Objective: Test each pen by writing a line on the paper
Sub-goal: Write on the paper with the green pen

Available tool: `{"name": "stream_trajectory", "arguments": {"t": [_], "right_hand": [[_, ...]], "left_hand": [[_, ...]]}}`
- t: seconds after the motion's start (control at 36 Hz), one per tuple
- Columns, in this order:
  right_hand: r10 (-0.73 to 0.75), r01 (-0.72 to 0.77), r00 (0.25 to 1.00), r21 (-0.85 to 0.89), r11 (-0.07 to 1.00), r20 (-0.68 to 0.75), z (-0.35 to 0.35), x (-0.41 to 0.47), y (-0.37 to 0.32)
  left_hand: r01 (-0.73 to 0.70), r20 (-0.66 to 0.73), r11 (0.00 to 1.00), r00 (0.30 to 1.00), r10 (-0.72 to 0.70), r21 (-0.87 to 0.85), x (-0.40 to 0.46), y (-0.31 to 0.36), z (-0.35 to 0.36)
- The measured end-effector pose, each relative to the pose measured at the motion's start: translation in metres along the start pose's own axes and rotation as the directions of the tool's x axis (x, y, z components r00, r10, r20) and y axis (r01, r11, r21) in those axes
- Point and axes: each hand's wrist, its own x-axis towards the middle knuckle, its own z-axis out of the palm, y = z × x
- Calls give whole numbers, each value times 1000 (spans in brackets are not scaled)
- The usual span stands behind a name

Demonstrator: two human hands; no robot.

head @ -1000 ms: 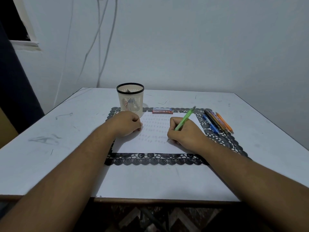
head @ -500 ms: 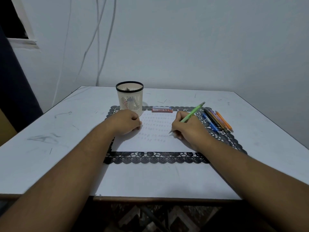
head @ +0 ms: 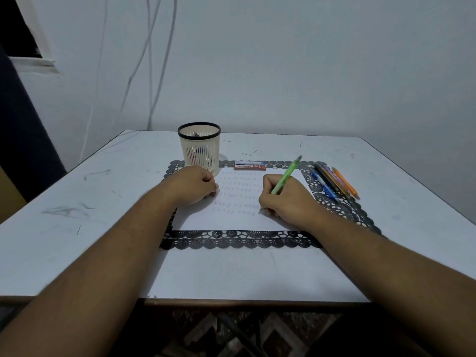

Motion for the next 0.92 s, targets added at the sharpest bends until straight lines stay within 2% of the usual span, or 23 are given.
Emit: {"name": "stream_trajectory", "arguments": {"t": [0.36,0.72,0.92], "right_hand": [[28,-28,1000,12,1000,-12,2,1,0],[-13,13,1000,-66,998,0,2,0,0],[-1,1,1000,-20,1000,1,3,-2,0]], "left_hand": [[-9,0,1000,1000,9,15,0,-1,0],[-14,-6,1000,1000,14,9,0,0,0],[2,-6,1000,1000,-2,8,-1,2,1]]}}
